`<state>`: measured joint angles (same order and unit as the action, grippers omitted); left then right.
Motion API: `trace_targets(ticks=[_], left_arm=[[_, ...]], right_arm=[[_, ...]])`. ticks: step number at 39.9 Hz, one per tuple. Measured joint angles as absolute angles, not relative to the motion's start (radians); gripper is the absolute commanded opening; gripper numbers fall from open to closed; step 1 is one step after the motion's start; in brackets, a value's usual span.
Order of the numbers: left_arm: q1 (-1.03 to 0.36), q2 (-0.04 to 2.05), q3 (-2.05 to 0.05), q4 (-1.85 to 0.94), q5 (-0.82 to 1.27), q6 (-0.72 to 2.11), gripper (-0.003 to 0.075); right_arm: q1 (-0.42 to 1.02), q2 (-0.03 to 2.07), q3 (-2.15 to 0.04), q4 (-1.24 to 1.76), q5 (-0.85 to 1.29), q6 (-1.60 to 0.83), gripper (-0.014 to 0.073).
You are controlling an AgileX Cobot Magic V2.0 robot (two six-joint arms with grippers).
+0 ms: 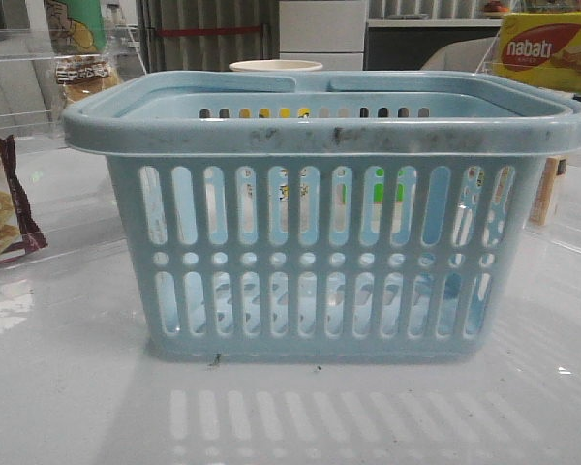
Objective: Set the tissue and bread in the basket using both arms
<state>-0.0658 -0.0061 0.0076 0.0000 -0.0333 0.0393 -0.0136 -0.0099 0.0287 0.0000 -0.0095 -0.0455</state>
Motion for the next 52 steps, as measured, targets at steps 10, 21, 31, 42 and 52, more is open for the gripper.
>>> trace_targets(ticks=[10,21,31,42,52], left_arm=[[-0.066,-0.006,0.008,0.0,-0.033,0.039,0.0091],[-0.066,-0.006,0.008,0.0,-0.033,0.039,0.0091],[-0.066,-0.006,0.008,0.0,-0.033,0.039,0.0091],[-0.066,-0.006,0.008,0.0,-0.038,0.039,0.0091],[-0.066,-0.006,-0.057,0.0,-0.037,0.039,0.0091]], right_arm=[[-0.014,-0.01,0.029,0.0,-0.009,-0.046,0.0056],[-0.014,-0.01,0.029,0.0,-0.009,-0.046,0.0056],[-0.014,-0.01,0.029,0.0,-0.009,-0.046,0.0056],[-0.014,-0.01,0.029,0.0,-0.015,-0.046,0.0056],[-0.014,-0.01,-0.034,0.0,0.016,-0.046,0.0056]])
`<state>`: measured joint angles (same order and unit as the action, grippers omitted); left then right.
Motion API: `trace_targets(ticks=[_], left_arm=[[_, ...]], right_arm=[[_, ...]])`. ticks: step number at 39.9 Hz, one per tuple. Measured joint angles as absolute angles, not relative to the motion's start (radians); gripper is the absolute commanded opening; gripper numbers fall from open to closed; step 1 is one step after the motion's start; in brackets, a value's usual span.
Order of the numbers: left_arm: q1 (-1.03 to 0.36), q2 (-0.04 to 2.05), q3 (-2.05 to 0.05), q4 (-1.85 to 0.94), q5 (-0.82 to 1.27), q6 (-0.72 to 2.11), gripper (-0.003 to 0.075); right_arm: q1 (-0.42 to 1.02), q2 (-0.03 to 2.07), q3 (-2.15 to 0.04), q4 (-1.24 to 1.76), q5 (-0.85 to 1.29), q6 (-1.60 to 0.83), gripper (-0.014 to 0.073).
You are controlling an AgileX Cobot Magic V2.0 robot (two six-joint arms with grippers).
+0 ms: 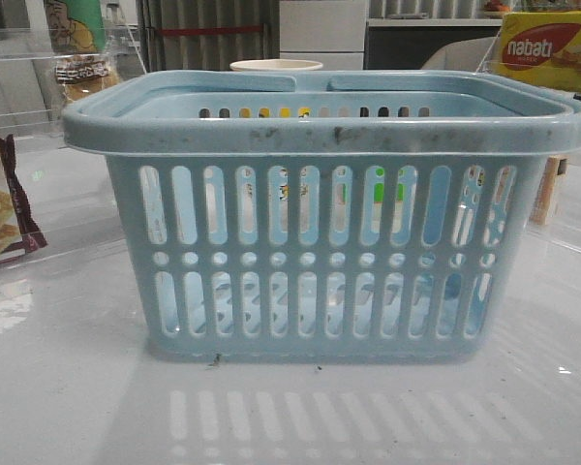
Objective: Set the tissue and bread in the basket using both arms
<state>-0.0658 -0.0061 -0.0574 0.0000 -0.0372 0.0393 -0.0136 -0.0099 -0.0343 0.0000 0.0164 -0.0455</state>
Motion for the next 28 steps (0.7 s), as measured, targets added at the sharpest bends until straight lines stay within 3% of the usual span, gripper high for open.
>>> trace_targets(ticks=[12,28], left_arm=[[-0.066,0.012,-0.402,0.0,0.168,0.039,0.0091],[-0.066,0.348,-0.749,0.0,0.436,0.039,0.0091]], right_arm=[[-0.014,0.034,-0.394,0.0,0.236,-0.046,0.0056],[-0.014,0.379,-0.775,0.0,0.619,-0.046,0.0056]])
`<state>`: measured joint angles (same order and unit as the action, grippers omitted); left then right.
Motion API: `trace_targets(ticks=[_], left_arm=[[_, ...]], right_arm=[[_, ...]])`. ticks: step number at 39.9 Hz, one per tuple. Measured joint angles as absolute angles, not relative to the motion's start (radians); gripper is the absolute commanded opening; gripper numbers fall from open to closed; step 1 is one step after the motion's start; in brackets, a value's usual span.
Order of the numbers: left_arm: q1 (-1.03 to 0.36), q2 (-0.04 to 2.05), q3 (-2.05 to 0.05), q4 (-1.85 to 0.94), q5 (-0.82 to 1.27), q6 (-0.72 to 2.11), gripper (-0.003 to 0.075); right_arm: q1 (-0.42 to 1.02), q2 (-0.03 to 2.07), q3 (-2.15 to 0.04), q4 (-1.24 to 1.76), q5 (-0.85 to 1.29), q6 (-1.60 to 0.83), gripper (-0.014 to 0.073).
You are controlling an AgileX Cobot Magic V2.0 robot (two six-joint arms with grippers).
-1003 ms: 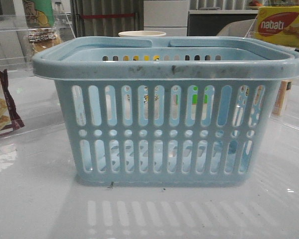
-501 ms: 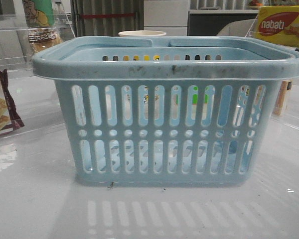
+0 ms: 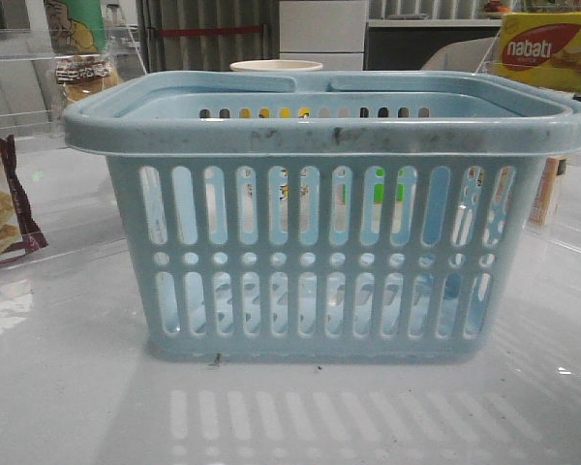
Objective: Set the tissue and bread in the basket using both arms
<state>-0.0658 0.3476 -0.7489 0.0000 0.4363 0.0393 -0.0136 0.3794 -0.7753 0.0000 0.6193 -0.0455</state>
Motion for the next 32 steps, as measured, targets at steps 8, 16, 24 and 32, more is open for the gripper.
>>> trace_targets(ticks=[8,16,24,32], left_arm=[[-0.066,0.486,-0.755,0.0,0.574,0.039,0.0091],[-0.066,0.591,-0.753,0.0,0.704,0.039,0.0091],[-0.066,0.678,-0.72,0.0,0.732,0.039,0.0091],[-0.066,0.724,-0.704,0.0,0.733,0.039,0.0246]], right_arm=[[-0.014,0.521,-0.779,0.0,0.763,-0.046,0.0056],[-0.014,0.614,-0.779,0.0,0.863,-0.046,0.0056],[-0.014,0.675,-0.763,0.0,0.884,-0.046,0.0062],[-0.014,0.683,-0.727,0.0,0.867,-0.046,0.0346]])
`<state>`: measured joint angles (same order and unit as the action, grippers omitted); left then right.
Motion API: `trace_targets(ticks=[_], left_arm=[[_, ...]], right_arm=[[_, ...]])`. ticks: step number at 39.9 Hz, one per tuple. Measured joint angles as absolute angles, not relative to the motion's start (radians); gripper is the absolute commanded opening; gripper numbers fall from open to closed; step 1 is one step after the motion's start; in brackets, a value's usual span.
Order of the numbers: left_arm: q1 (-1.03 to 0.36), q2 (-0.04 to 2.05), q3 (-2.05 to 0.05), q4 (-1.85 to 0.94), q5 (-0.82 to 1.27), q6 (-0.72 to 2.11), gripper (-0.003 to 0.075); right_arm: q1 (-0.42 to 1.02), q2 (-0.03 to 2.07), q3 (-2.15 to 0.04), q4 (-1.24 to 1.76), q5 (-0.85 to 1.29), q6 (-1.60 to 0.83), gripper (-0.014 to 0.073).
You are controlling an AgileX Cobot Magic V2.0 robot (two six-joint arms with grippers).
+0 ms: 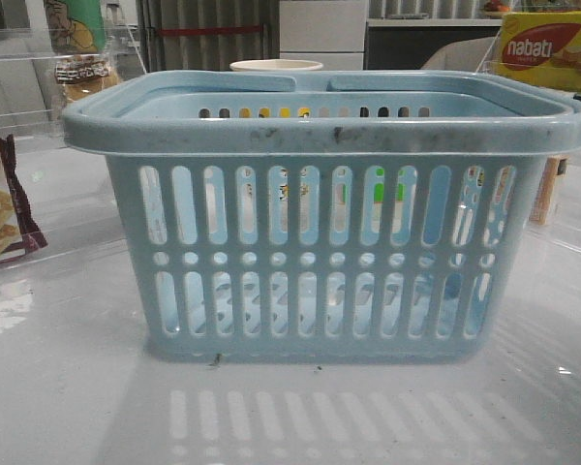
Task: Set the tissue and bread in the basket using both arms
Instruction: 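Close the right gripper on the white tissue pack and lift it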
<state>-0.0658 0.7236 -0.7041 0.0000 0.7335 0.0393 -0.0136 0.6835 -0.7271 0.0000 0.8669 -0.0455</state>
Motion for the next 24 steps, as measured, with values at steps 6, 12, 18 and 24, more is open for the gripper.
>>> trace_targets(ticks=[6,12,18,24], left_arm=[[-0.066,0.728,-0.703,0.0,0.718,0.039,0.0456],[-0.066,0.728,-0.703,-0.006,0.716,0.039,0.0475],[-0.113,0.728,-0.703,-0.024,0.712,0.048,0.0475],[-0.21,0.728,-0.703,-0.03,0.708,0.053,0.0475]], right_arm=[[-0.014,0.683,-0.727,0.0,0.848,-0.046,0.0552],[-0.014,0.683,-0.727,0.0,0.84,-0.046,0.056],[-0.029,0.711,-0.732,0.0,0.823,-0.04,0.056],[-0.09,0.8,-0.791,-0.013,0.819,-0.034,0.056]])
